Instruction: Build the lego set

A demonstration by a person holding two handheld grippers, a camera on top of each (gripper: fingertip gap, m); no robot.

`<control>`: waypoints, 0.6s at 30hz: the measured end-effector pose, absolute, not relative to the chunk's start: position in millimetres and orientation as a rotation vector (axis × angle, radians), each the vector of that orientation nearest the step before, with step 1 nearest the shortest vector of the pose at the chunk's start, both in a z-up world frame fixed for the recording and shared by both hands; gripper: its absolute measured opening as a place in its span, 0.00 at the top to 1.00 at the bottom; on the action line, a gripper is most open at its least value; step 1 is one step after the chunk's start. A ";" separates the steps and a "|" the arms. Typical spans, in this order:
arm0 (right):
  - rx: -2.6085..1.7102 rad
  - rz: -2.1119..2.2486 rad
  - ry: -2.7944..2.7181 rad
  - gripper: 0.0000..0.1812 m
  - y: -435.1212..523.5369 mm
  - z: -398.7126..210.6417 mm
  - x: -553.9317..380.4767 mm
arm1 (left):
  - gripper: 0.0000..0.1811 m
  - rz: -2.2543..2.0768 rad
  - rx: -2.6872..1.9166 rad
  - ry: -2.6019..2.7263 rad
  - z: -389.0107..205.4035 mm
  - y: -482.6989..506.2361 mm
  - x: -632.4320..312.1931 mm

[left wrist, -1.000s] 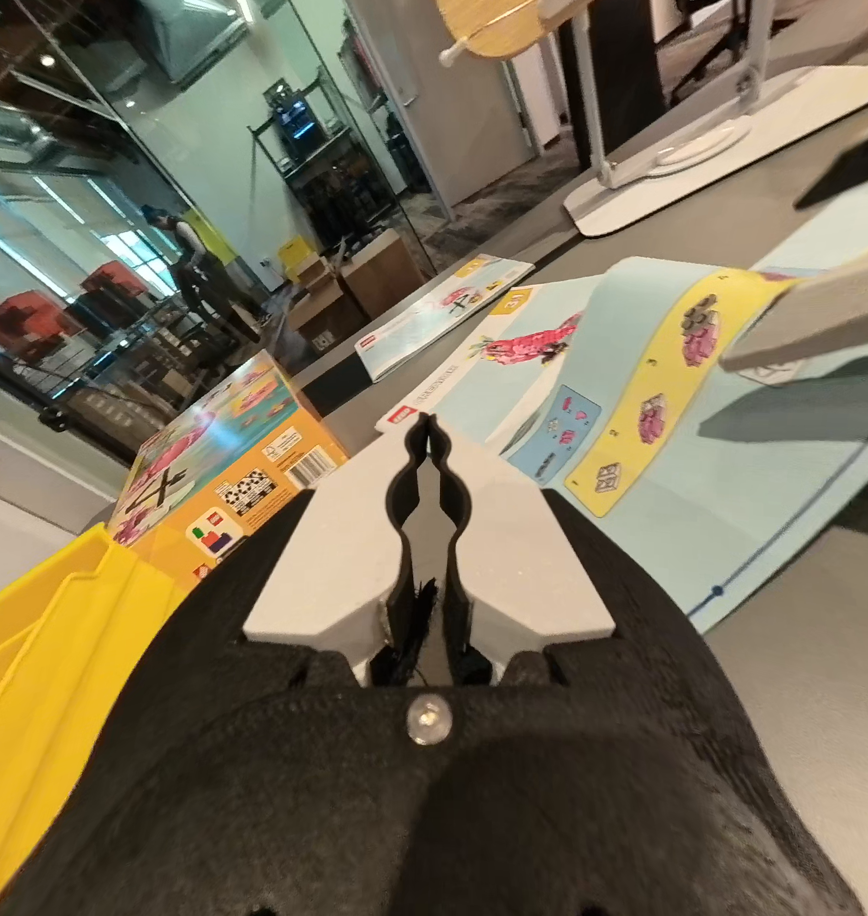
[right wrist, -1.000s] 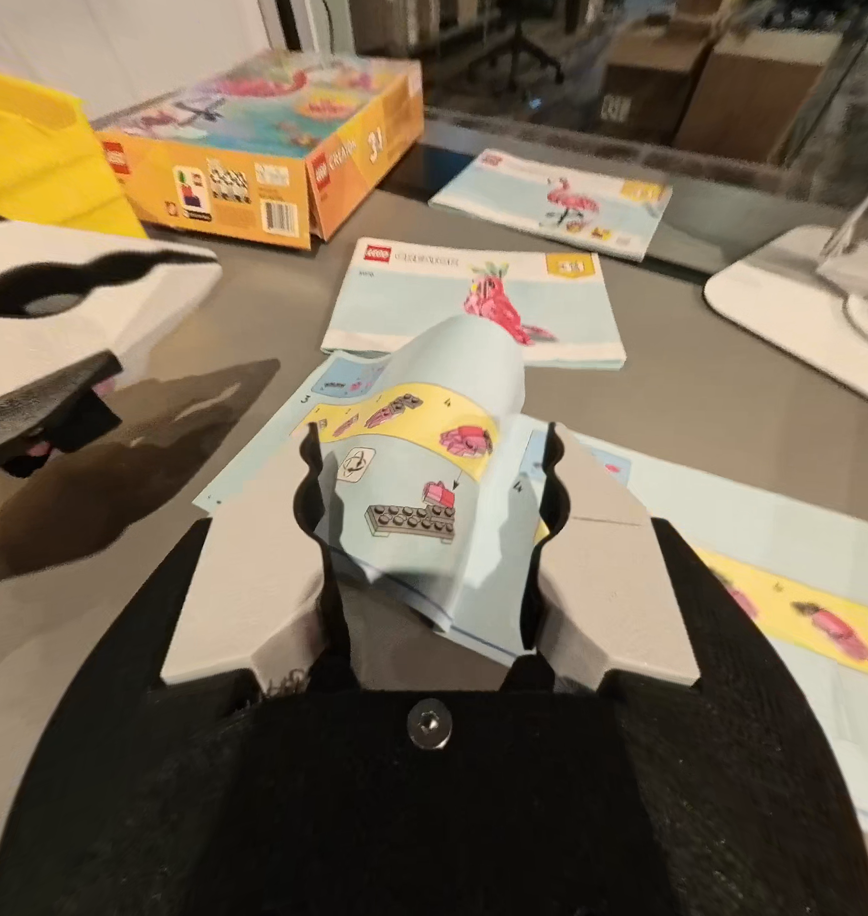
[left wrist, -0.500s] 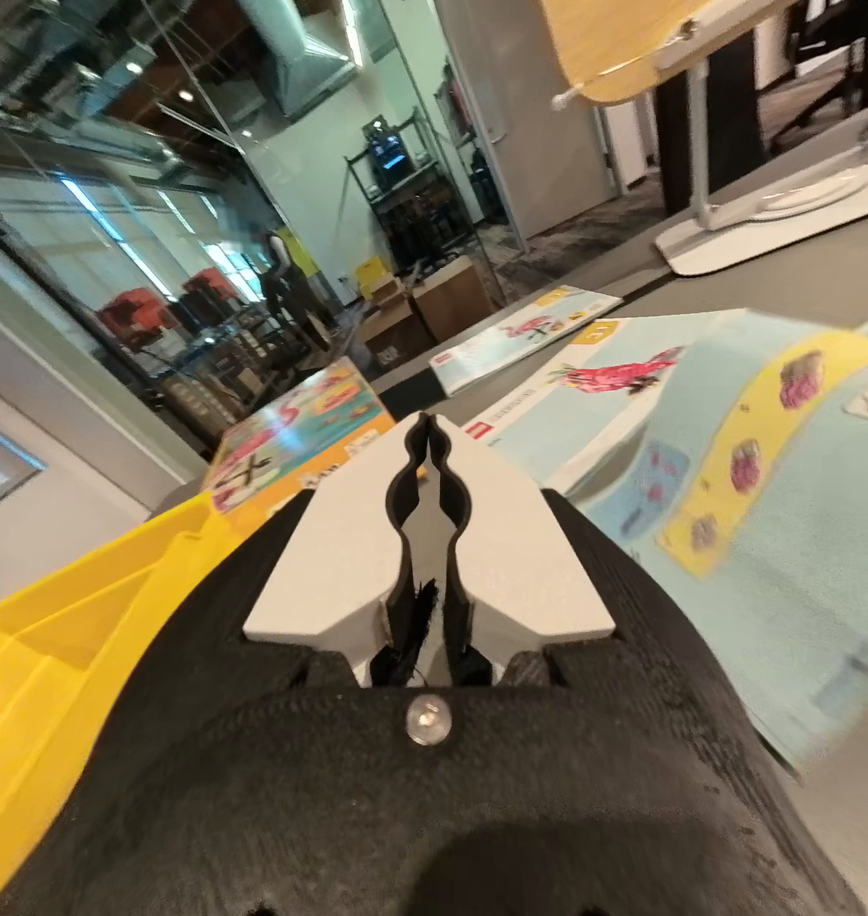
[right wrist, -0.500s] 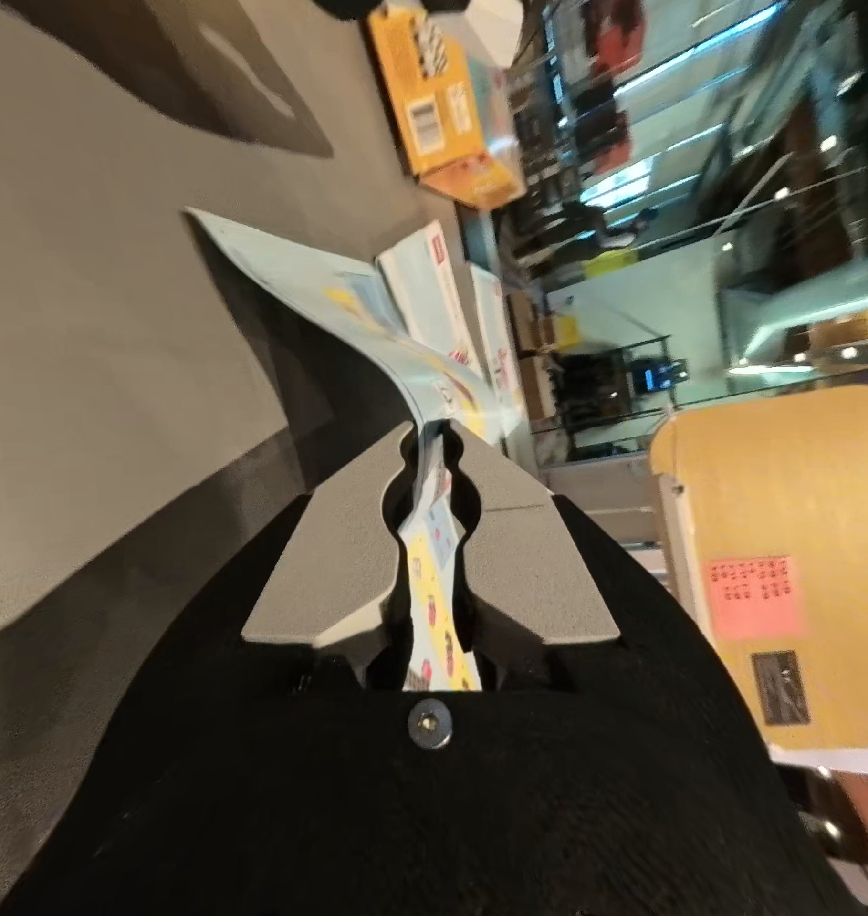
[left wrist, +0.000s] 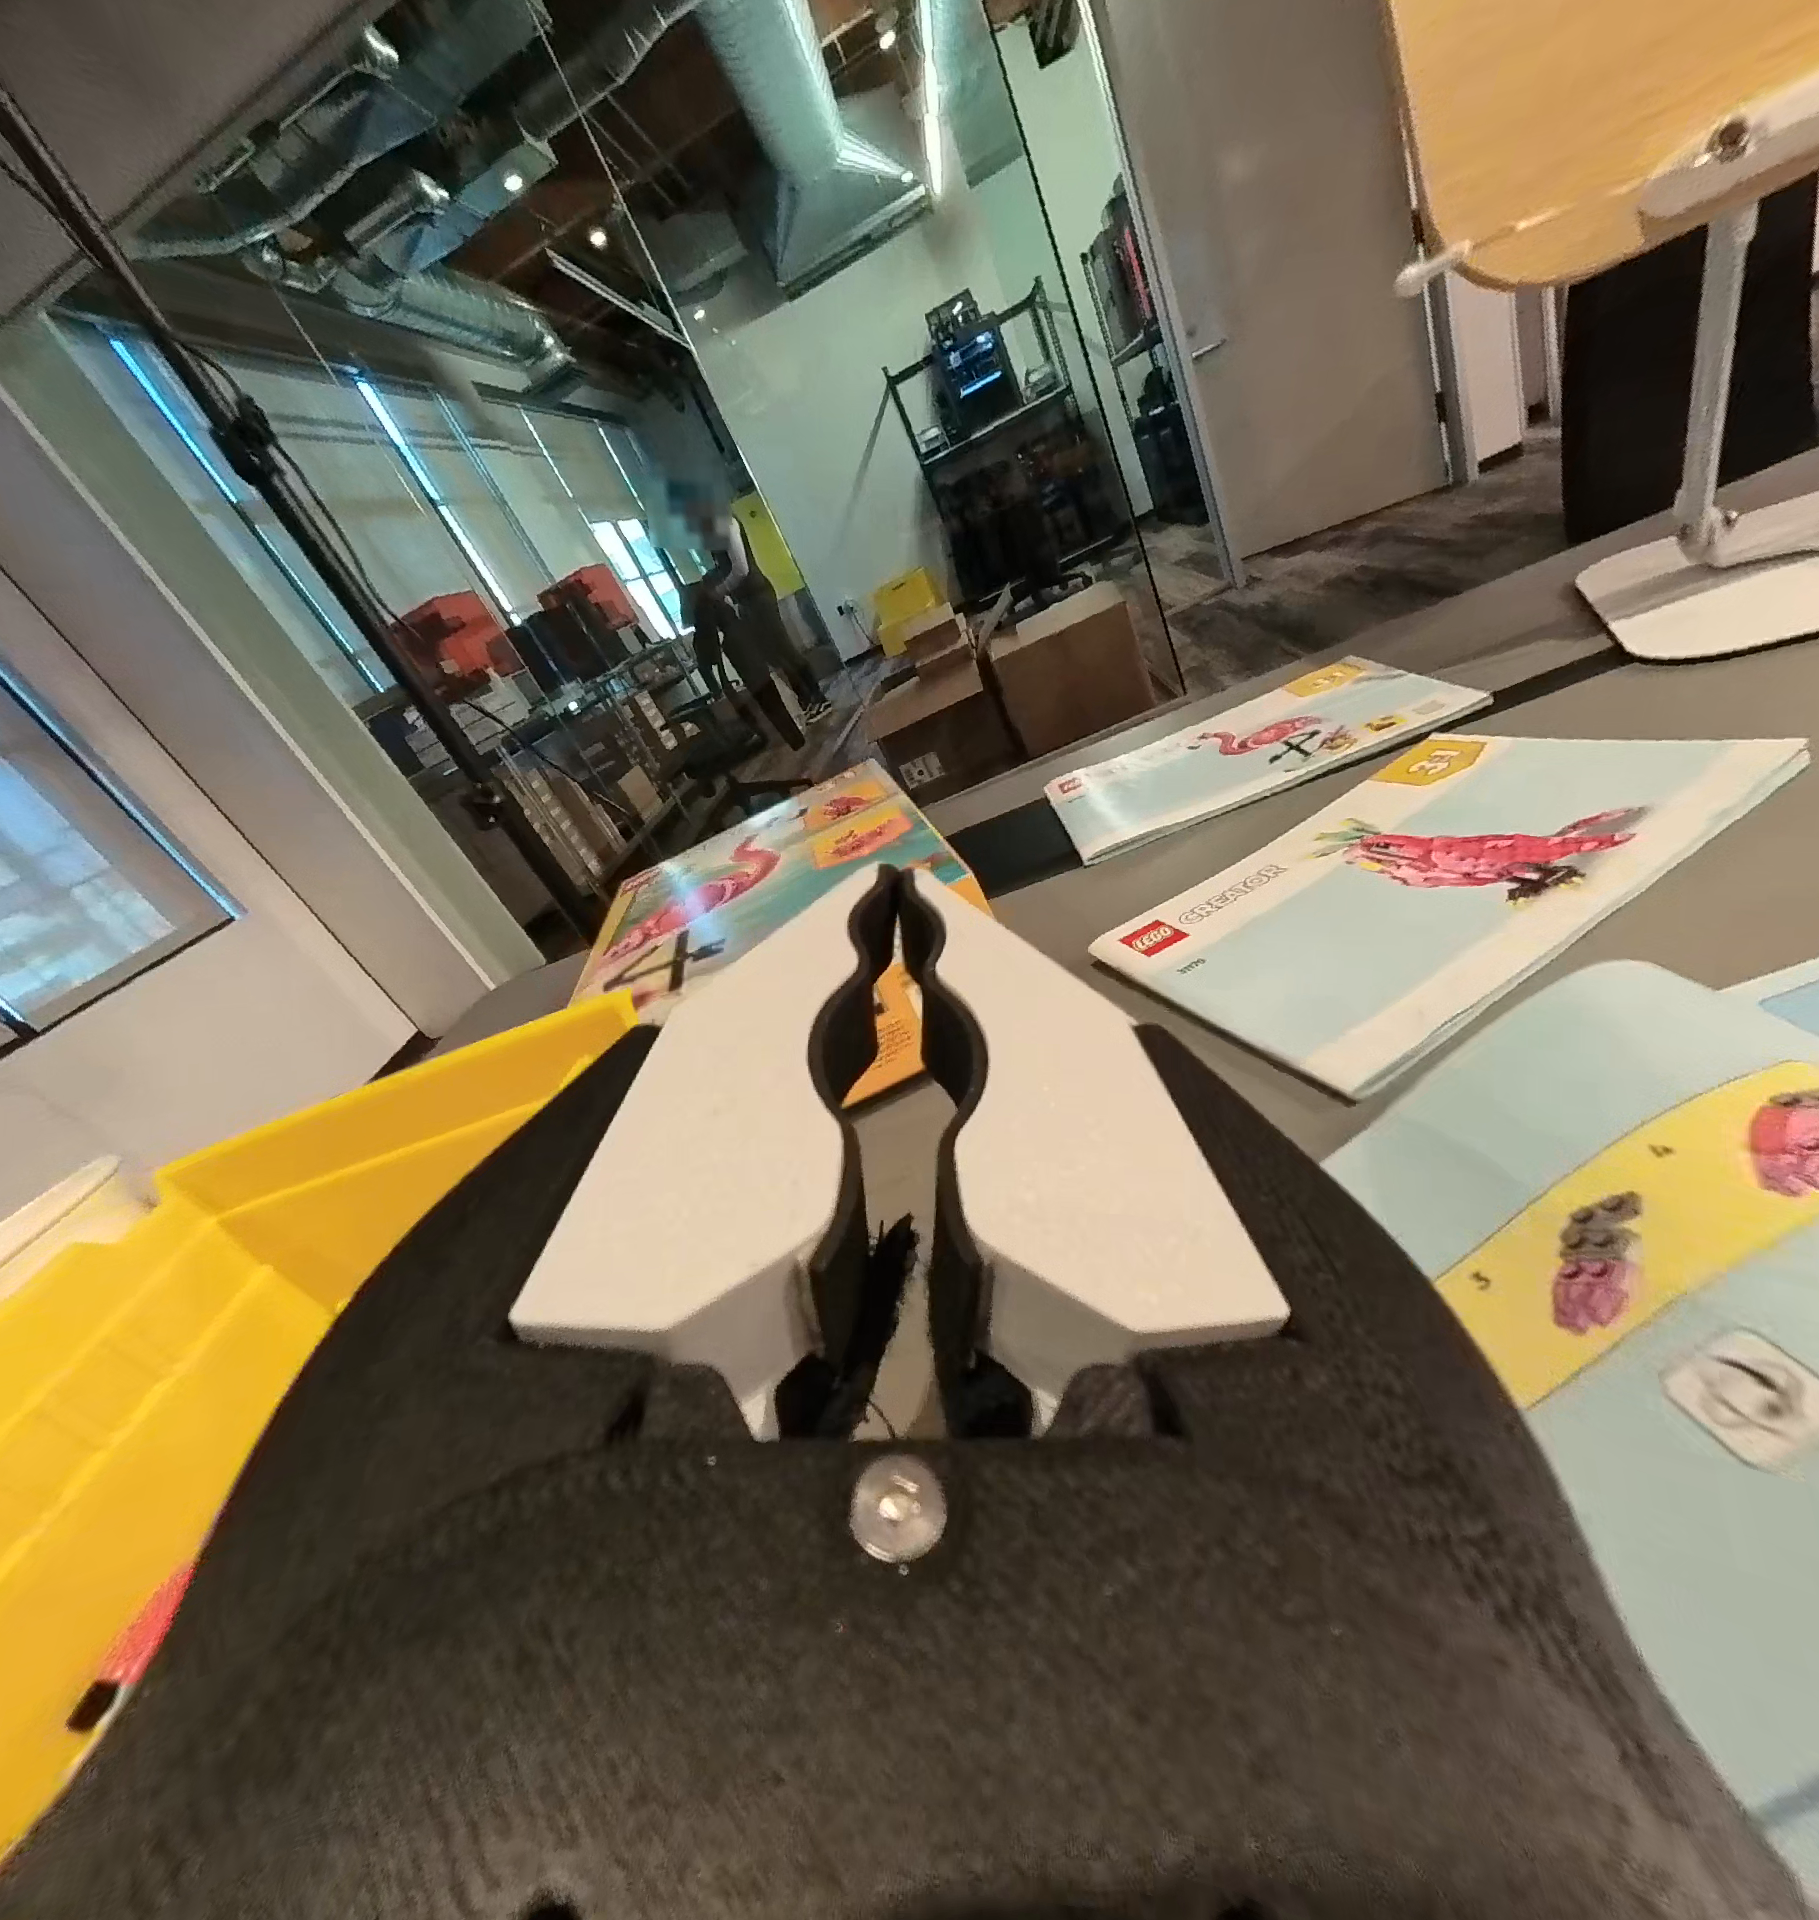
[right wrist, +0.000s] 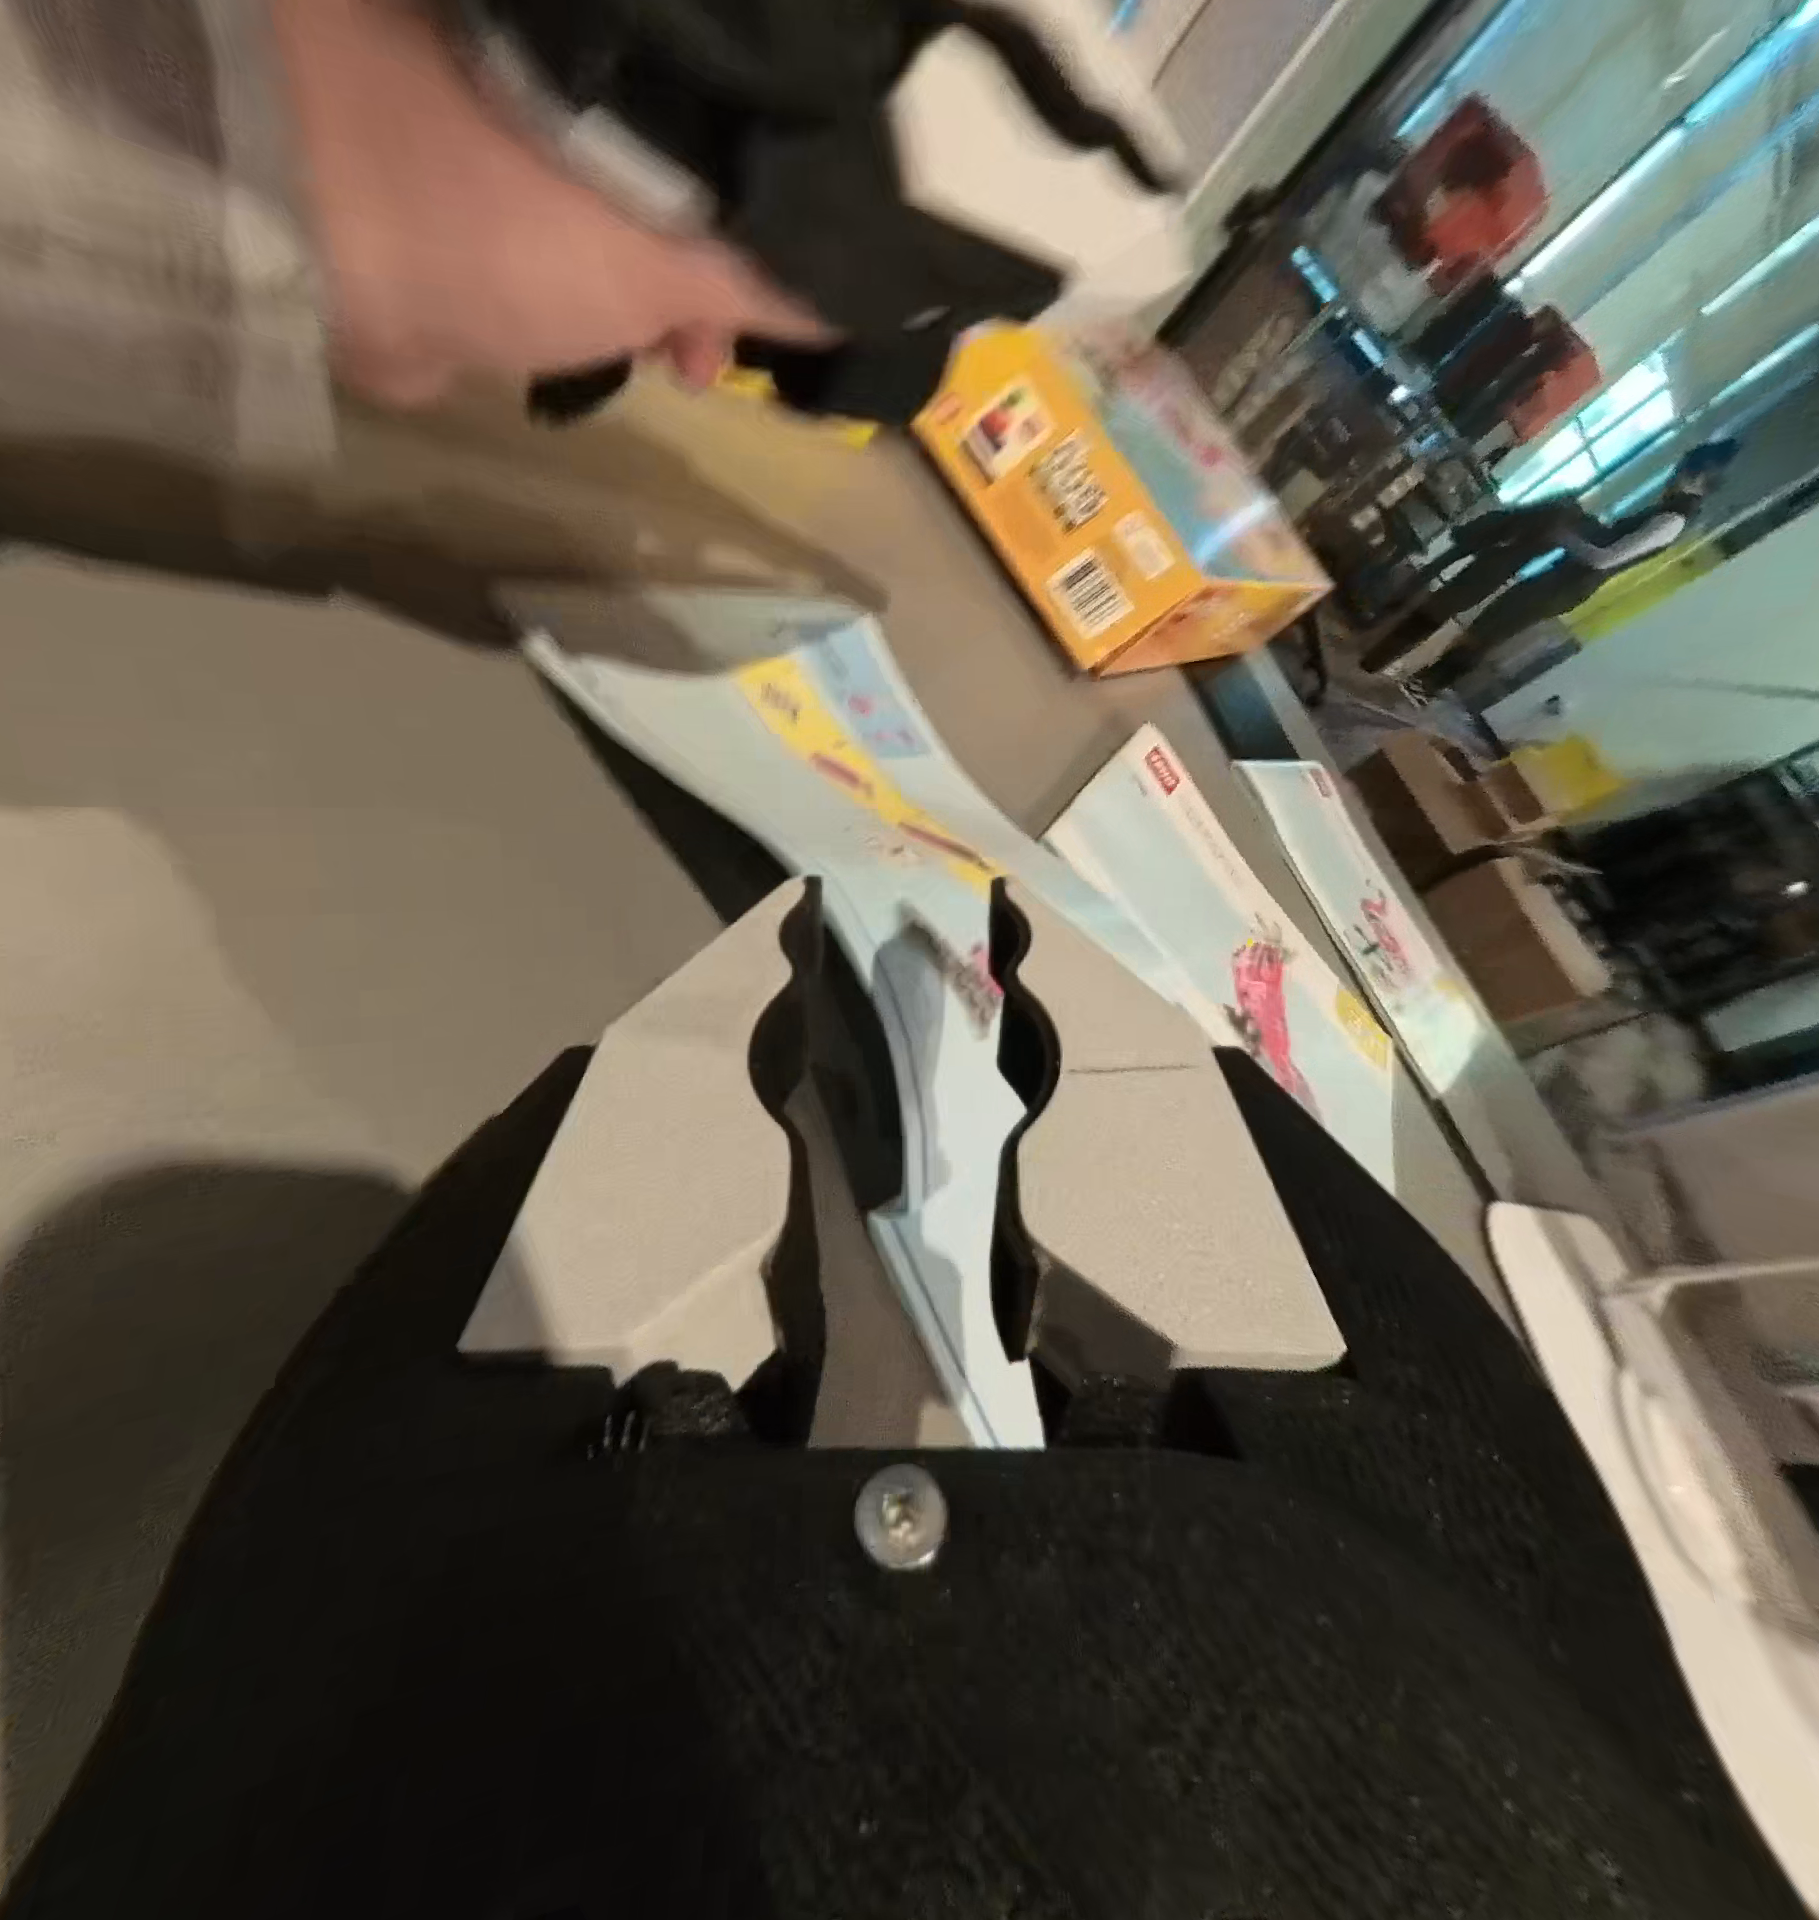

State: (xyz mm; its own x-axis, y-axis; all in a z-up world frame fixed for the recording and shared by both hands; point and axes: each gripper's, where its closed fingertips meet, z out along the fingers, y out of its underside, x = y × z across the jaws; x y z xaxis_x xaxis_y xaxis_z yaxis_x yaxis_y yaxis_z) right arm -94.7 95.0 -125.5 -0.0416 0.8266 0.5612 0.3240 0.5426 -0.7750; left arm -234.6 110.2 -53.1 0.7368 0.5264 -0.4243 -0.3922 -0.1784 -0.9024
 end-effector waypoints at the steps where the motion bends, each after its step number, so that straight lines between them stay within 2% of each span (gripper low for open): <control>1: -1.013 0.614 -1.558 0.80 100.0 -111.9 -89.3 | 1.00 0.818 -1.534 -0.102 -50.2 111.0 -230.9; 5: -1.053 0.728 -1.240 0.74 144.2 -60.7 -47.4 | 1.00 0.664 -1.476 0.024 -42.1 128.6 -176.7; 9: -1.043 0.597 -0.873 0.74 191.3 -22.1 43.0 | 1.00 0.446 -1.413 0.192 -38.1 139.2 -95.4; 14: -1.002 0.256 -0.587 0.79 209.6 -14.5 173.2 | 1.00 0.069 -1.415 0.357 -64.9 138.7 6.0; 18: -1.015 0.058 -0.463 0.79 216.6 -13.4 244.9 | 1.00 0.074 -1.414 0.519 -82.2 137.0 43.1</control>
